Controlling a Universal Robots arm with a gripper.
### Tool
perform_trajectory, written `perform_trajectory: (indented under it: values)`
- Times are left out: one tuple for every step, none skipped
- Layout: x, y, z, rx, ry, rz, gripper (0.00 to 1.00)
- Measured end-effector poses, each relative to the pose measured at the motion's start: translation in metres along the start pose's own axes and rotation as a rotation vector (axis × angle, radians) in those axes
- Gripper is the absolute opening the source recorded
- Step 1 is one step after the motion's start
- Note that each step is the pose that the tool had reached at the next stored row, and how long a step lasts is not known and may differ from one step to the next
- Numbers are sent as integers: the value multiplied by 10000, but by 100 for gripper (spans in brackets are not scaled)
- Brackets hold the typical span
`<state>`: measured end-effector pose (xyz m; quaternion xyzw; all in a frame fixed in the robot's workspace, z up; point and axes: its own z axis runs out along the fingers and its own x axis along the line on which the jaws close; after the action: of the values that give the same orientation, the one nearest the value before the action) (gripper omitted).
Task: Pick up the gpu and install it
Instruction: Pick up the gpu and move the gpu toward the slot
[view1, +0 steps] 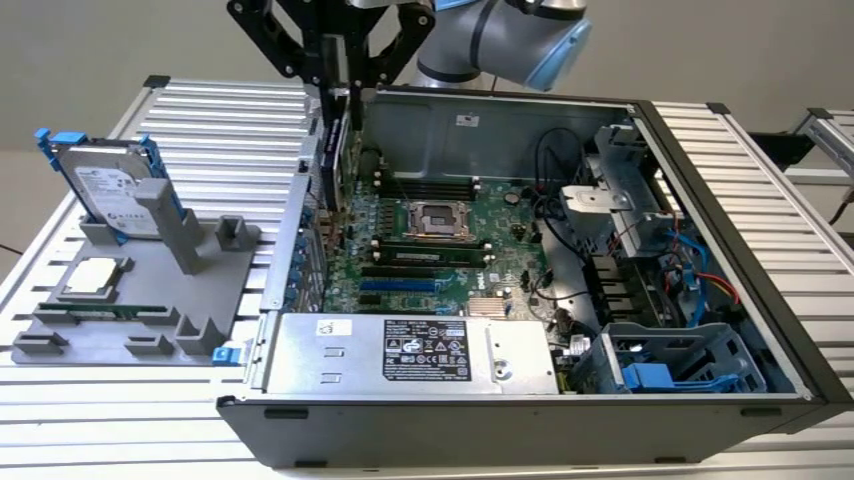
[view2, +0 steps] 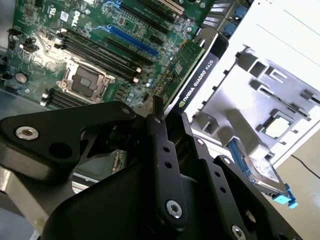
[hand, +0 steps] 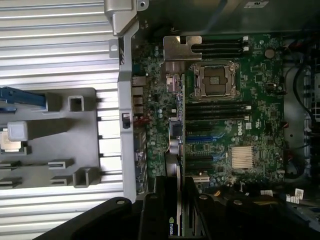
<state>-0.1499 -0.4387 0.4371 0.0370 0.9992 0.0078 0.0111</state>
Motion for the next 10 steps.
perform_trajectory:
  values:
    - [-15, 1, 0, 0, 0, 0, 0]
    - [-31, 2, 1, 0, 0, 0, 0]
    - [-47, 4, 1, 0, 0, -1, 0]
    - [-63, 5, 1, 0, 0, 0, 0]
    - [-77, 6, 2, 0, 0, 0, 0]
    - [-93, 7, 2, 0, 0, 0, 0]
    - [-108, 8, 2, 0, 0, 0, 0]
    - [-123, 9, 3, 0, 0, 0, 0]
    - [-138, 10, 3, 0, 0, 1, 0]
    - [-154, 11, 4, 0, 0, 0, 0]
